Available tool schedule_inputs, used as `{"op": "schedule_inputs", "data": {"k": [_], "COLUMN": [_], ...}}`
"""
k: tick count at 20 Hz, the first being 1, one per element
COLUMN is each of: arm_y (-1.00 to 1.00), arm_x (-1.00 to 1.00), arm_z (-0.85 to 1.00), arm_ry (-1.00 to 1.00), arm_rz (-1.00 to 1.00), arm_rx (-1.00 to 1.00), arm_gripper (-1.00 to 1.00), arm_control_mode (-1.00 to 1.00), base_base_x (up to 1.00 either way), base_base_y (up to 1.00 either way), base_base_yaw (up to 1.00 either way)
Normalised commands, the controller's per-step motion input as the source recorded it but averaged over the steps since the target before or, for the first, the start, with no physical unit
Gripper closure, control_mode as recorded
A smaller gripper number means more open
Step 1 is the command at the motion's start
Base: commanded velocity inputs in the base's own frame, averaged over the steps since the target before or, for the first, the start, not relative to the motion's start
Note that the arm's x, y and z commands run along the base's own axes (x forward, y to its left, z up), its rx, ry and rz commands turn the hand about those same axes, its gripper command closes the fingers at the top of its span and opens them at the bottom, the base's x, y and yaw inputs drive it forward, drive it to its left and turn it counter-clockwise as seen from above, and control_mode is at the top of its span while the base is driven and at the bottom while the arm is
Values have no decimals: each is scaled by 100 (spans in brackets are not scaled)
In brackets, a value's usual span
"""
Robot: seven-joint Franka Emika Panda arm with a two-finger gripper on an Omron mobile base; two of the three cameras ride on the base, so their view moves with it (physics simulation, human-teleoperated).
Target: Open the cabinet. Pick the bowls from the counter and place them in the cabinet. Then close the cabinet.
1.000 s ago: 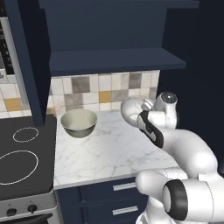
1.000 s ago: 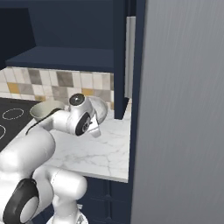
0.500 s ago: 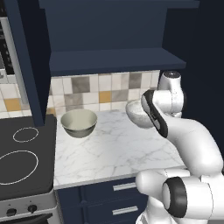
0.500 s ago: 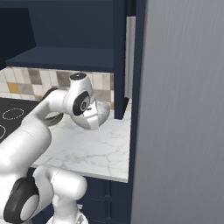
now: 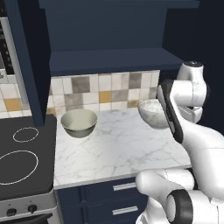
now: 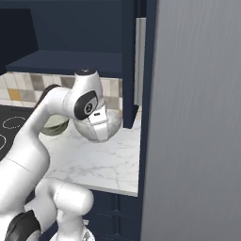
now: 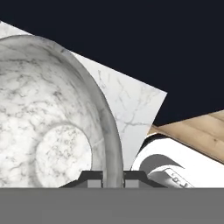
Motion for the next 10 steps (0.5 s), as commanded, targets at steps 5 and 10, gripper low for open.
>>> {"op": "schedule_inputs", "data": {"k": [5,10], "arm_y": [-17,23], "arm_x": [-99,-49], "arm_z": [37,69], "arm_ry": [-34,-20], "arm_rz": [-3,-2], "arm_rx": [1,-1], "arm_gripper": [100,100], "arm_control_mode": [-100,-100], "base_base_x": [0,0], "base_base_y": [0,0], "base_base_yaw": [0,0]}}
